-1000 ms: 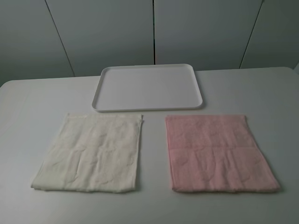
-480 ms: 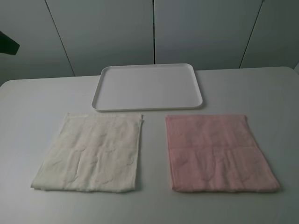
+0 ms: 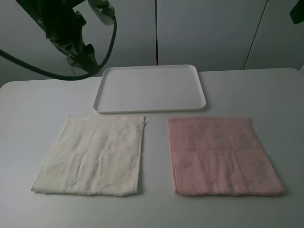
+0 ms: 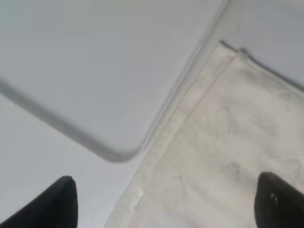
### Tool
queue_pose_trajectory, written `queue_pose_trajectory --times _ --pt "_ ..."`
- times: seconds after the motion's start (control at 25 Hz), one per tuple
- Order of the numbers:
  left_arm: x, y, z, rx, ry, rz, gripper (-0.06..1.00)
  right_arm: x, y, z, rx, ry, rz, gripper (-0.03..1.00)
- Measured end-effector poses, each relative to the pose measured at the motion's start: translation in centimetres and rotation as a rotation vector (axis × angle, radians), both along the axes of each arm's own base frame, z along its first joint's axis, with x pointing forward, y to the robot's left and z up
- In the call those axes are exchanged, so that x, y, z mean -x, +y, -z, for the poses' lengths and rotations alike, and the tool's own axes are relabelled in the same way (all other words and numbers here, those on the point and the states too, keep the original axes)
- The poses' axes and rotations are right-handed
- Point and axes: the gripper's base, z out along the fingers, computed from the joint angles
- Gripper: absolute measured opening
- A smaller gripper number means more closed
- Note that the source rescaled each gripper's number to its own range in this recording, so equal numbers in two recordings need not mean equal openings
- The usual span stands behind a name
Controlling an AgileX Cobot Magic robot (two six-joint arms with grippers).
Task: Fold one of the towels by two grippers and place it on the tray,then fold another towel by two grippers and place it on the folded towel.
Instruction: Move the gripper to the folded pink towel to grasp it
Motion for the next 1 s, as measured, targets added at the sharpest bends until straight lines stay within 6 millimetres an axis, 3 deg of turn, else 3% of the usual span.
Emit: queue_pose_trajectory --times 0.08,0.28,0.4,0.6,0.84,1.0 --pt "0.0 -2.4 1.1 -0.015 0.023 0.061 1.00 -0.1 -0.4 0.3 0.013 0.025 0.008 1.00" --pt "0.9 -7.9 5.0 -0.068 0.091 0.211 1.00 -1.1 -3.4 1.4 0.023 0.075 0.126 1.00" --pt "2.8 -11.5 7.9 -0.109 0.146 0.306 1.00 -2.5 -4.6 3.0 0.014 0.144 0.155 1.00" --pt "6.4 -16.3 11.6 -0.149 0.191 0.442 1.00 -4.2 -4.8 5.4 0.025 0.254 0.123 1.00" --pt "10.6 -19.9 14.5 -0.201 0.239 0.563 1.00 -4.3 -4.9 5.8 0.045 0.280 0.098 1.00" --pt "11.7 -20.6 15.6 -0.218 0.264 0.588 1.00 -4.2 -4.9 5.8 0.046 0.288 0.094 1.00"
